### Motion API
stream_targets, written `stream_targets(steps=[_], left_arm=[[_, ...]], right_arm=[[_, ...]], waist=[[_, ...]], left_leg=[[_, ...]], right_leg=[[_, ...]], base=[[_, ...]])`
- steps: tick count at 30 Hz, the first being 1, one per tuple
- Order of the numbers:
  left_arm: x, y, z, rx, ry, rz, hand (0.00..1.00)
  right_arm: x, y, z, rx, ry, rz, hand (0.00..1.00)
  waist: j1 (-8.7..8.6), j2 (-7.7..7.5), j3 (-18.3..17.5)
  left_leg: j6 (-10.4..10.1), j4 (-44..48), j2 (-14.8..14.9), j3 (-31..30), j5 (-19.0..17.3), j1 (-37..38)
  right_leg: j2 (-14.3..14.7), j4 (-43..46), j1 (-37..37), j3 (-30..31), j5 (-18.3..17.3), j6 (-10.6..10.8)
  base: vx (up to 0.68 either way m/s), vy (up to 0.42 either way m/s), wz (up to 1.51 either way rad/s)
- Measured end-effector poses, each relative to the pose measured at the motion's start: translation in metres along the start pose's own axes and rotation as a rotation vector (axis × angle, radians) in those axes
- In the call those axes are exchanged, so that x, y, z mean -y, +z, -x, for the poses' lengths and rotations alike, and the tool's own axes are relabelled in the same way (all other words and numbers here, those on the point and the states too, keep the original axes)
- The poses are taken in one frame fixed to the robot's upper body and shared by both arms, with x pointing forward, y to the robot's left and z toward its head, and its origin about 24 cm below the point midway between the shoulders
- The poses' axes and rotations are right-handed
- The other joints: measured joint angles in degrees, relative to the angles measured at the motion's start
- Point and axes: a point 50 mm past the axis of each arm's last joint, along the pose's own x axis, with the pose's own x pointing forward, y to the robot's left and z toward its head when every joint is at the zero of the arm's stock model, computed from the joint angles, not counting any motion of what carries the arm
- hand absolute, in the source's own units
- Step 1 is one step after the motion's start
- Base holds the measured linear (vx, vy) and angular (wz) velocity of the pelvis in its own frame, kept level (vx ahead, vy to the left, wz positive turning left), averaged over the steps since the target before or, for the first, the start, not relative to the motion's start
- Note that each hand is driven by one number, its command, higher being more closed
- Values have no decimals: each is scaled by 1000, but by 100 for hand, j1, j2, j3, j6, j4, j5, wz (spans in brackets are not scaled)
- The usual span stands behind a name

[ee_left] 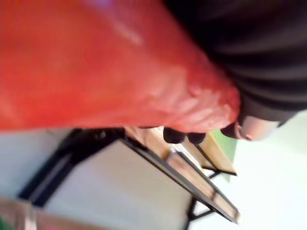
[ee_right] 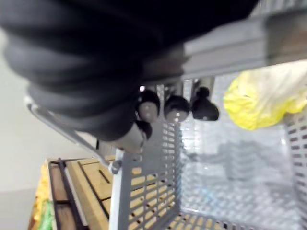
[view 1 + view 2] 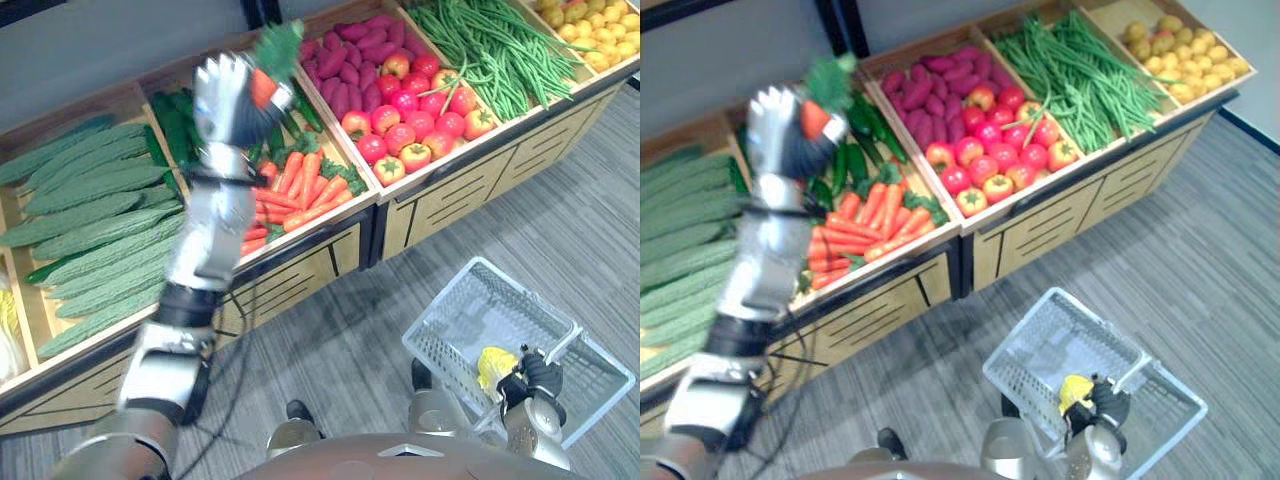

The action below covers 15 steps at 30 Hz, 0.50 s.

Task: Pick vegetable in the basket

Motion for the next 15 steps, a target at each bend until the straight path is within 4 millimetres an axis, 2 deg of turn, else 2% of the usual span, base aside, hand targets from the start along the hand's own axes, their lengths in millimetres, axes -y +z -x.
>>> stream_targets(steps=[1,2,3,4,5,6,7,8,9,10,12,13,14,15], left_arm=[[10,-3,13,-57,-31,71,100],[20,-4,22,-106,-58,136,100],[25,-4,24,-123,-71,173,100],[36,-3,28,-154,-96,225,100],[50,-4,33,-190,-141,276,100],[64,-6,40,-233,-194,325,100],[71,-7,45,-256,-216,347,100],[78,-10,53,-298,-241,377,100],[88,-12,61,-343,-268,414,100],[91,-12,64,-357,-280,423,100],[100,-16,74,-408,-313,451,100],[101,-16,76,-417,-320,451,100],[103,-18,82,-437,-325,455,100],[103,-20,86,-462,-321,474,100]], right_arm=[[-17,3,3,17,76,13,100],[-31,7,8,42,151,29,100],[-36,10,10,57,183,38,100],[-49,13,13,77,249,49,100],[-62,14,17,83,317,60,100],[-73,12,22,83,392,84,100],[-80,11,26,81,432,95,100],[-90,9,32,78,487,106,100],[-101,8,40,82,564,128,100],[-107,8,42,84,601,138,100],[-129,4,58,67,734,128,100],[-132,3,62,55,757,119,100],[-139,0,68,32,800,95,100],[-145,-1,74,16,840,73,100]], waist=[[37,-92,-17],[-12,-51,-8],[-10,-37,-6],[-4,-24,-3],[-3,-2,-7],[-2,52,-5],[-4,82,-6],[8,120,-31],[33,185,-32],[45,215,-20],[151,265,12],[175,249,29],[219,195,68],[356,162,81]], left_leg=[[-120,155,63,385,-100,208],[-135,452,290,595,-165,252],[-119,614,392,674,-183,248],[-68,1038,649,811,-224,243],[50,1723,1026,812,-264,198],[337,2496,1435,621,-193,159],[622,2873,1618,401,-59,95],[980,3437,1773,-253,164,-100],[622,3973,1513,-1412,-304,-503],[595,4127,1256,-1836,-648,-670],[754,4080,291,-2932,-1658,-1297],[791,3975,87,-3094,-1813,-1428],[805,3681,-366,-3533,-1998,-1669],[687,3212,-843,-4149,-2034,-1867]], right_leg=[[-73,173,-56,-277,329,221],[150,155,-125,-45,310,411],[255,154,-189,79,283,410],[471,159,-324,328,169,353],[715,154,-394,565,16,296],[999,101,-374,813,-45,206],[1177,77,-354,986,-67,165],[1395,1,-325,1241,-92,96],[1590,-88,-337,1641,-129,-22],[1707,-148,-338,1849,-113,-105],[2070,-440,-200,2448,-2,-339],[2123,-508,-123,2585,19,-374],[2158,-552,33,2862,22,-375],[2166,-532,112,3162,25,-363]], base=[[147,-100,-165],[146,-168,-148],[106,-254,-123],[113,-295,-135],[148,-347,-173],[134,-268,-154],[112,-167,-154],[161,-92,-171],[178,-61,-179],[237,-34,-205],[226,11,-192],[220,49,-151],[181,67,-144],[162,75,-149]])
